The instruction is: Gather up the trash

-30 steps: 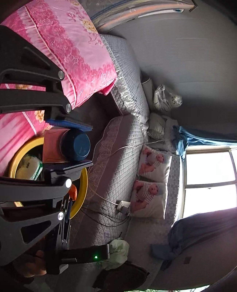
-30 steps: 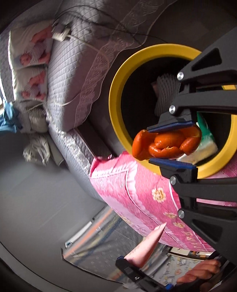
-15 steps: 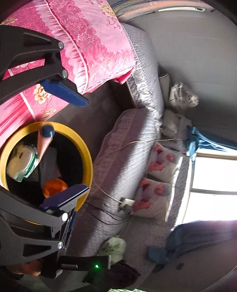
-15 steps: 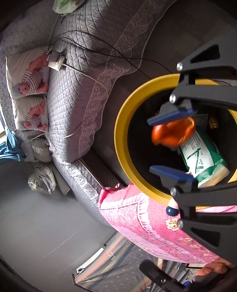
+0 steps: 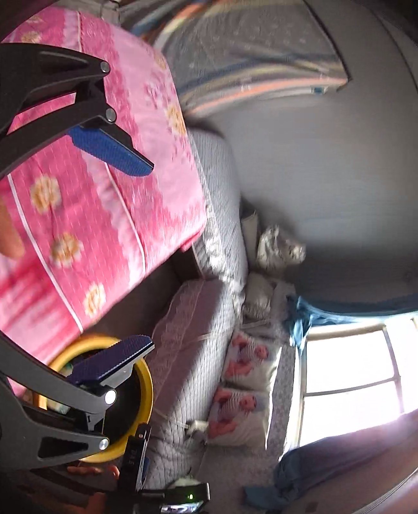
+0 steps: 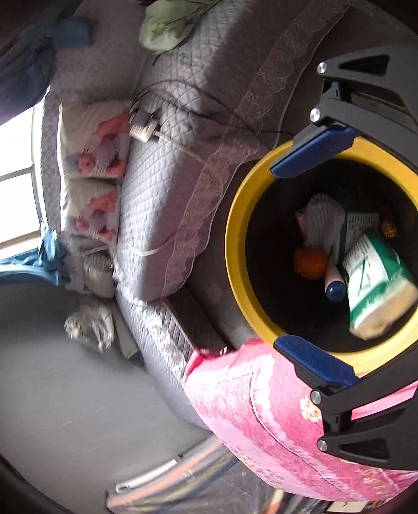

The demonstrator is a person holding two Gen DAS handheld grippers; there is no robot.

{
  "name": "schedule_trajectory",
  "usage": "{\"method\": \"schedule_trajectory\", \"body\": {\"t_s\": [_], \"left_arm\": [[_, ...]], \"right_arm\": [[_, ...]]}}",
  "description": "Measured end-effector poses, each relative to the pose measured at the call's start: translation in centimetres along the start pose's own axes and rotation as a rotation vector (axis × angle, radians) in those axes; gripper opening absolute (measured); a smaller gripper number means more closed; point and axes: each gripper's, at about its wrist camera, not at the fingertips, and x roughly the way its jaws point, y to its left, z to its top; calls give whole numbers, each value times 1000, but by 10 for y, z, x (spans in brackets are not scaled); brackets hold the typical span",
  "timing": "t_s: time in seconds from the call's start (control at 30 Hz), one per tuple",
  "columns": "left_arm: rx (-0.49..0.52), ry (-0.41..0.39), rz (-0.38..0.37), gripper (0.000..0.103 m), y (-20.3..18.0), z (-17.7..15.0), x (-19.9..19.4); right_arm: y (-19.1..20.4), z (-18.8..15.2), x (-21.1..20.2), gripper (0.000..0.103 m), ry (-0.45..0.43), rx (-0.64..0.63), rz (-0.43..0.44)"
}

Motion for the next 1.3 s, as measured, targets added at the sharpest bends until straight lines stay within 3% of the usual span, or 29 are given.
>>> {"method": "schedule_trajectory", "body": {"t_s": [0.27,0.37,0.53,0.7,0.83,1.3], "left_arm": [[-110,-54,184,95,87,-18,-76],[-127,-91,270,95,108,-22,-109],[-187,-104,382,95,139,-40,-152],[-207,-112,485,95,152,-60,-179],[-232,-131,519,95,153,-72,-194],[-315,-201,475,95,144,-61,-202]], "right_arm": [[101,-37,-64,95,-160,-227,294],[145,-51,-96,95,-216,-315,360],[200,-76,-134,95,-218,-383,517],[225,-92,-157,95,-284,-399,489],[232,-102,-163,95,-316,-412,461],[230,-109,-164,95,-334,-409,444]]}}
